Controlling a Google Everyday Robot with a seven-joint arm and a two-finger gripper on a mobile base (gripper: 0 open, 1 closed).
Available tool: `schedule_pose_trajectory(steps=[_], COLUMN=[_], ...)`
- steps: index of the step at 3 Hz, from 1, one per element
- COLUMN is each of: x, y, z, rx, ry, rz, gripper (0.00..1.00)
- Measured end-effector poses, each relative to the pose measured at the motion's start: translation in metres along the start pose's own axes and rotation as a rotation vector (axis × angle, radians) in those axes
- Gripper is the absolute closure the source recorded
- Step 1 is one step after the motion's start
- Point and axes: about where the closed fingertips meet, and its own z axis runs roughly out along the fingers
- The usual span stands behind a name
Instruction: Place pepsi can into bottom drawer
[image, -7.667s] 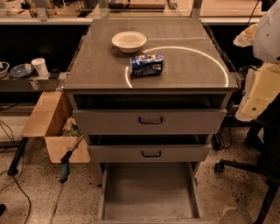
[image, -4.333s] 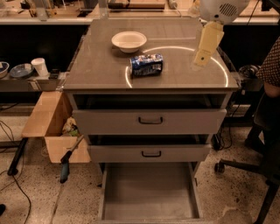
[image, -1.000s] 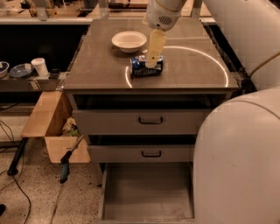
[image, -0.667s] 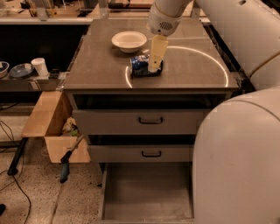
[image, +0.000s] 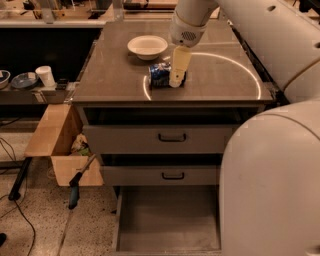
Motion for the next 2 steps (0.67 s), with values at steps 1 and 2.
schedule_pose_trajectory(steps=[1, 2], x=[-0.003, -0.016], y=[0.001, -0.01], z=[0.008, 0.022], rx=[-0.013, -0.024], ry=[-0.009, -0.027], rz=[0.0, -0.028], gripper=[0.0, 0.0])
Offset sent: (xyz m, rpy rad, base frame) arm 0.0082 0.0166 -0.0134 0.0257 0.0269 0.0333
